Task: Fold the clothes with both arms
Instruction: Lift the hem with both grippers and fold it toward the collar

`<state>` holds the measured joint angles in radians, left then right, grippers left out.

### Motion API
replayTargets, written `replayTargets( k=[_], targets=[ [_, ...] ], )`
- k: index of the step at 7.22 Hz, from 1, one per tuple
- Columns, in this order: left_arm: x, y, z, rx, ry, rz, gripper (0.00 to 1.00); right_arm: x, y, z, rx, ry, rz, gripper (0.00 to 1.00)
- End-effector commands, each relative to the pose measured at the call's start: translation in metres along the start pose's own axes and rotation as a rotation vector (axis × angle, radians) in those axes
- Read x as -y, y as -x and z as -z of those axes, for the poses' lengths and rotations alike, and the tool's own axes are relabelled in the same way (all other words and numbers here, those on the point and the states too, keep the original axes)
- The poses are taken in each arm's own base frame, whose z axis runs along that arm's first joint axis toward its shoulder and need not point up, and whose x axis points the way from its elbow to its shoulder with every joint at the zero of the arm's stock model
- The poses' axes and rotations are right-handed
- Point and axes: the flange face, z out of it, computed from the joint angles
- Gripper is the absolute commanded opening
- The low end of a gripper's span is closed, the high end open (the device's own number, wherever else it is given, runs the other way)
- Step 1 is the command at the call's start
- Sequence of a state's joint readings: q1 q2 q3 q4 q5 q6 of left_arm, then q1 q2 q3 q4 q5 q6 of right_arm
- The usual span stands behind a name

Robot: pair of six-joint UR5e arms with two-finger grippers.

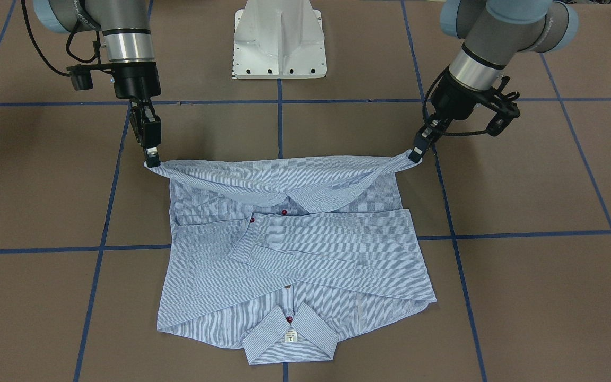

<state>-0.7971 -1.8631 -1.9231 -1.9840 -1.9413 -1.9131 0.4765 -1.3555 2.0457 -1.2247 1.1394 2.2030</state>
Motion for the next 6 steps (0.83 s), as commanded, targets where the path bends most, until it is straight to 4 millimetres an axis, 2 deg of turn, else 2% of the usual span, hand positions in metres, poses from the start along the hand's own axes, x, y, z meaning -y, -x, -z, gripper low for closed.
replayTargets(
  k=[1, 2, 3, 4, 5, 6],
  targets=[
    [0.036, -0.023, 0.003, -0.019, -0.055, -0.026, 0.00, 0.018, 0.042, -0.027, -0.007, 0.000, -0.022, 0.00],
    [0.043, -0.024, 0.007, -0.022, -0.067, -0.043, 0.00, 0.035, 0.054, -0.037, -0.020, 0.001, -0.021, 0.00],
    [0.046, -0.025, 0.008, -0.024, -0.072, -0.045, 0.00, 0.031, 0.058, -0.055, -0.039, -0.007, 0.022, 0.00],
    [0.054, -0.036, -0.013, -0.013, -0.080, -0.045, 0.00, 0.022, 0.060, -0.085, -0.067, -0.026, 0.033, 0.00],
    [0.062, -0.061, -0.046, 0.018, -0.088, -0.054, 0.00, 0.008, 0.063, -0.119, -0.101, -0.047, 0.050, 0.00],
    [0.083, -0.053, -0.074, 0.040, -0.101, -0.093, 0.00, 0.005, 0.057, -0.142, -0.134, -0.069, 0.062, 0.00]
  ],
)
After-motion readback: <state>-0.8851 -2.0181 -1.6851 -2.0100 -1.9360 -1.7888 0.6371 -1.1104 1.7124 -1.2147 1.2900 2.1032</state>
